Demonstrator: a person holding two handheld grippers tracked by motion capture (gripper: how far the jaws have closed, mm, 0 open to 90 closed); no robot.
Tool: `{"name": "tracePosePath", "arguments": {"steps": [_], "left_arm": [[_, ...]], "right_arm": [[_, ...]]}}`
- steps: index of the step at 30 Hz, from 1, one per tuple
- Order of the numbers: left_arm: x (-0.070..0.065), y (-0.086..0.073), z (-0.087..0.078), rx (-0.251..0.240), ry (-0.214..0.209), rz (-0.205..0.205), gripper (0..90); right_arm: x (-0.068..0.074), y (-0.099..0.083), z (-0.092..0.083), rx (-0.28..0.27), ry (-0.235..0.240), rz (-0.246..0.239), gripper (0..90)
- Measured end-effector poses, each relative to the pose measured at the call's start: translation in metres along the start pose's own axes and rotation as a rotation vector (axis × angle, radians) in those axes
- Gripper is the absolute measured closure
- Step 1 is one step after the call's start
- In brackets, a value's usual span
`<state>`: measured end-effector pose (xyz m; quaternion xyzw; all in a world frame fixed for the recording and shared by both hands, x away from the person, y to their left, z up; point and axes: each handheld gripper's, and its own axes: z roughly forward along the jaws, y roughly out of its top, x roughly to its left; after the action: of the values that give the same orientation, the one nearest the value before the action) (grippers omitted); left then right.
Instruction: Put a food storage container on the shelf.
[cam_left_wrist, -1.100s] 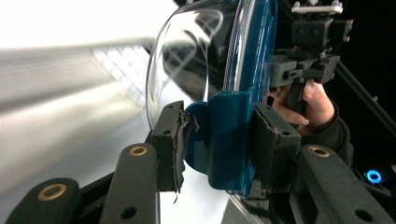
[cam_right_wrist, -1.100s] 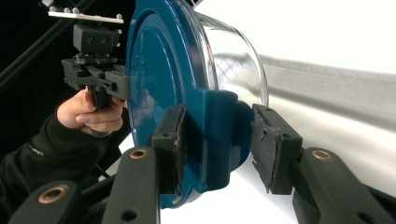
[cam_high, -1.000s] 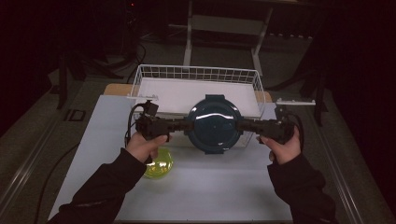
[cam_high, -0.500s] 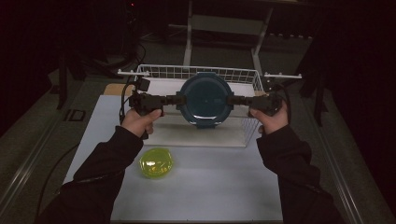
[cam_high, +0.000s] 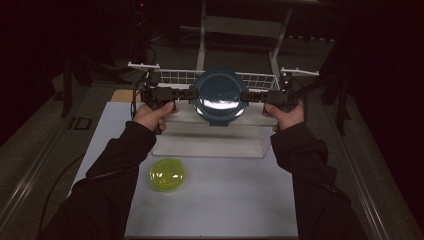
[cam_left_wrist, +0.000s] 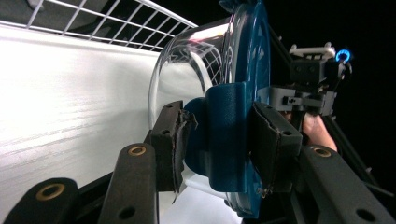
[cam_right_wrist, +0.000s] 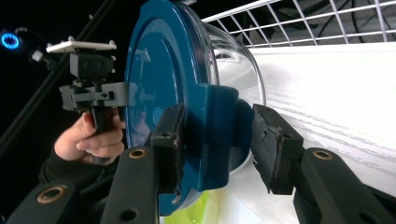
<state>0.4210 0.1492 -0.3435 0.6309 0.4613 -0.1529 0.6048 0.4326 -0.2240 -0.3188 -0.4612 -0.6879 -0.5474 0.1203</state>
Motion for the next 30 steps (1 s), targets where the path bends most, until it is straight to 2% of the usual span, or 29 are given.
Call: {"name": "tracePosePath", "arguments": {"steps": [2, 3, 4, 9, 11, 12, 15, 18, 21, 22, 23, 26, 28, 29, 30], "left_arm": [[0.004, 0.002, 0.001, 0.002, -0.007, -0.035, 56.4], [0.004, 0.002, 0.001, 0.002, -0.007, -0.035, 56.3], [0.007, 0.004, 0.002, 0.002, -0.010, -0.060, 56.2], [0.015, 0.005, 0.005, -0.007, -0.021, -0.131, 55.7], [0.017, 0.005, 0.006, -0.008, -0.025, -0.144, 55.6], [0.022, 0.004, 0.008, -0.009, -0.038, -0.177, 55.4], [0.028, 0.004, 0.011, 0.001, -0.049, -0.227, 53.9], [0.031, 0.005, 0.013, -0.004, -0.045, -0.247, 52.8], [0.031, 0.006, 0.015, -0.004, -0.037, -0.245, 50.5], [0.030, 0.006, 0.015, -0.002, -0.035, -0.238, 50.1], [0.029, 0.007, 0.016, 0.006, -0.027, -0.231, 49.3], [0.023, 0.008, 0.016, 0.018, 0.014, -0.184, 47.5], [0.017, 0.008, 0.015, 0.004, 0.063, -0.129, 44.5], [0.017, 0.008, 0.015, 0.004, 0.063, -0.129, 42.3], [0.013, 0.008, 0.015, 0.010, 0.105, -0.090, 39.6]], "right_arm": [[-0.001, 0.002, 0.001, 0.005, 0.000, 0.020, 55.8], [-0.001, 0.002, 0.001, 0.005, 0.000, 0.020, 55.8], [-0.003, 0.005, 0.003, 0.013, -0.005, 0.043, 55.6], [-0.008, 0.010, 0.007, 0.019, -0.005, 0.095, 55.0], [-0.009, 0.011, 0.007, 0.019, -0.004, 0.107, 54.5], [-0.010, 0.011, 0.008, 0.019, -0.008, 0.112, 54.2], [-0.013, 0.013, 0.010, 0.025, -0.008, 0.137, 53.0], [-0.018, 0.014, 0.012, 0.023, -0.007, 0.165, 52.3], [-0.023, 0.015, 0.014, 0.020, -0.009, 0.187, 51.2], [-0.024, 0.015, 0.014, 0.020, -0.019, 0.184, 51.9], [-0.024, 0.015, 0.014, 0.018, -0.050, 0.165, 52.9], [-0.024, 0.016, 0.014, 0.015, -0.050, 0.161, 52.8], [-0.022, 0.017, 0.014, 0.014, -0.065, 0.143, 52.3], [-0.021, 0.017, 0.014, 0.016, -0.073, 0.134, 51.6], [-0.019, 0.017, 0.013, 0.015, -0.088, 0.120, 50.5]]}}
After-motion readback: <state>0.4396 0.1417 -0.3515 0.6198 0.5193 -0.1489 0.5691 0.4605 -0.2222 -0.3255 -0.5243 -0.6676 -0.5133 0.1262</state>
